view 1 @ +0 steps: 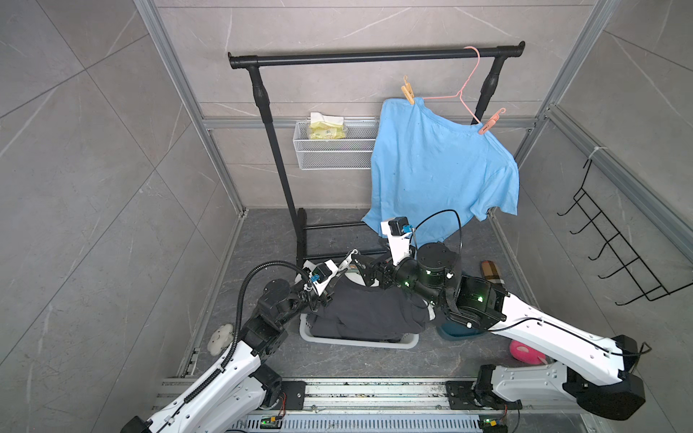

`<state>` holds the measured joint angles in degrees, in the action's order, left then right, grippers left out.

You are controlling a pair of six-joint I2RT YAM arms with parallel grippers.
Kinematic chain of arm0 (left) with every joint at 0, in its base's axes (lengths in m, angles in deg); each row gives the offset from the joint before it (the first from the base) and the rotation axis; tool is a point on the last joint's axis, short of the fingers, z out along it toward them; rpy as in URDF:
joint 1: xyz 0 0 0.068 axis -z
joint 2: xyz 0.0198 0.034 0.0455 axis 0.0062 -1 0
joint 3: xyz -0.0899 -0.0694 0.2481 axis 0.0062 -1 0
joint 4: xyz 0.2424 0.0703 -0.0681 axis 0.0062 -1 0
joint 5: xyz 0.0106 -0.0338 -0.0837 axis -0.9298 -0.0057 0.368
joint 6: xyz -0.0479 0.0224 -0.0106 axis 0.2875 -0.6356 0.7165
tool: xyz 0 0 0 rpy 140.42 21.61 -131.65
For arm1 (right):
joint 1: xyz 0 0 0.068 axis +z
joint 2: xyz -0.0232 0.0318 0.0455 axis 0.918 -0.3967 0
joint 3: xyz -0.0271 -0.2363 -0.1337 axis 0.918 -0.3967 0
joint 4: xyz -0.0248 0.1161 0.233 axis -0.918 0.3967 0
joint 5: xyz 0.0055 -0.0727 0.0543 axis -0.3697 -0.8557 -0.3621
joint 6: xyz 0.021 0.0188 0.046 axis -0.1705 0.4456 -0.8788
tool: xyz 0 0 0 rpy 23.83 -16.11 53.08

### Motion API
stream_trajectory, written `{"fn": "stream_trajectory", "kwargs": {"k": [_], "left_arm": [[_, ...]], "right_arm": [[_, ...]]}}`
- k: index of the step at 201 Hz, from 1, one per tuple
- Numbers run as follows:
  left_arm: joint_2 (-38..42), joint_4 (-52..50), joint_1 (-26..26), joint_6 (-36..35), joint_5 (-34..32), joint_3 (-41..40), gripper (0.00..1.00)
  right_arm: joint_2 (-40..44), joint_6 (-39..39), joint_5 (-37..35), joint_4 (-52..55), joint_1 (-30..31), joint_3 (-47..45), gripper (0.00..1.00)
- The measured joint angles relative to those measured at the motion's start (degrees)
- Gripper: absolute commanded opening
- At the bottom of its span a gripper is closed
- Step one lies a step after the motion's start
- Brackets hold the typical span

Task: Use clothespins to secure the t-shirt on both sides of the hanger
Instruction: Open the clothespin.

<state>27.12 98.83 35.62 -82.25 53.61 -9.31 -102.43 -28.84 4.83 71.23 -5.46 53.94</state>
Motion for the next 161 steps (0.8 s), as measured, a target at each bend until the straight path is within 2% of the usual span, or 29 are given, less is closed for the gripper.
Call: {"fn": "stream_trajectory", "kwargs": {"k": [54, 119, 161], "left_arm": [[0.42, -1.36, 0.0, -3.41, 0.0, 0.0, 0.0], [0.63, -1.27, 0.0, -4.28, 0.09, 0.0, 0.0], [0.66, -1.25, 0.0, -4.31, 0.17, 0.0, 0.0]], "right_arm": [[-6.01, -3.21, 3.45, 4.68, 0.0, 3.67, 0.89], [-8.85, -7.02, 3.37, 6.73, 0.0, 6.45, 0.63], [-11.26, -7.26, 4.33, 7.89, 0.0, 7.28, 0.6]]}}
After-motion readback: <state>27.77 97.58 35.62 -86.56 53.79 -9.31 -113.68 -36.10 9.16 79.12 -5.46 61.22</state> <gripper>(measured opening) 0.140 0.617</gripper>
